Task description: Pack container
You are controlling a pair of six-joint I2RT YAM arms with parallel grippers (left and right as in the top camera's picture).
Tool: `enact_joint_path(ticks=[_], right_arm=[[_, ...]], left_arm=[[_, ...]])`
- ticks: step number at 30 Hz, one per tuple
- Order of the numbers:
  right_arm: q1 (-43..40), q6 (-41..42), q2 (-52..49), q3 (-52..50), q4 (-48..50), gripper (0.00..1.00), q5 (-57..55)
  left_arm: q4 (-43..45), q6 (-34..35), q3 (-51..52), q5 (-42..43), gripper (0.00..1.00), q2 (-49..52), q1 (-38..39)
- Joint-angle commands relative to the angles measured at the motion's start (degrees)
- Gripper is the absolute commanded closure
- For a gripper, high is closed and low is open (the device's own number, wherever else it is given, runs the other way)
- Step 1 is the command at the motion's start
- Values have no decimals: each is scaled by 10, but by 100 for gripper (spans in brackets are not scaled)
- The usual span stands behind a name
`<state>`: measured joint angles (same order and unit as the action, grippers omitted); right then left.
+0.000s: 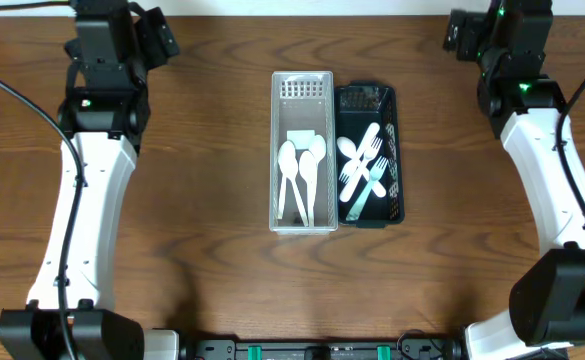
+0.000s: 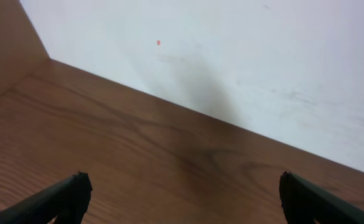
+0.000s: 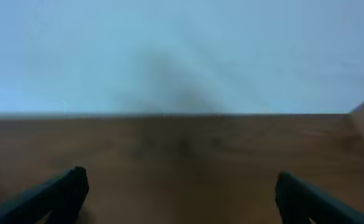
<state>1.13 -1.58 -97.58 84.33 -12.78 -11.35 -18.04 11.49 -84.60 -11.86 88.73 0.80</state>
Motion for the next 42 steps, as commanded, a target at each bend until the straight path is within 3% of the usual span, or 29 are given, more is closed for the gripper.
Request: enact_joint_path(ticks=[1, 8, 15, 22, 28, 42], right_arm=[[-14, -69, 50, 2, -17, 1, -4], [-30, -43, 185, -56, -15, 1, -4], [-30, 30, 389, -239, -67, 1, -57], [-30, 67, 630, -439, -156, 1, -67], [-30, 80, 768, -520, -184, 1, -62], [-30, 80, 792, -522, -249, 1, -62]], left_arm=[[11, -23, 38, 40, 2, -68, 2], [149, -23, 228, 52, 2, -240, 3], [265, -46, 451, 52, 2, -485, 35], [62, -57, 520, 51, 2, -668, 58], [45, -57, 520, 52, 2, -684, 58], [-3, -57, 520, 52, 2, -678, 58]])
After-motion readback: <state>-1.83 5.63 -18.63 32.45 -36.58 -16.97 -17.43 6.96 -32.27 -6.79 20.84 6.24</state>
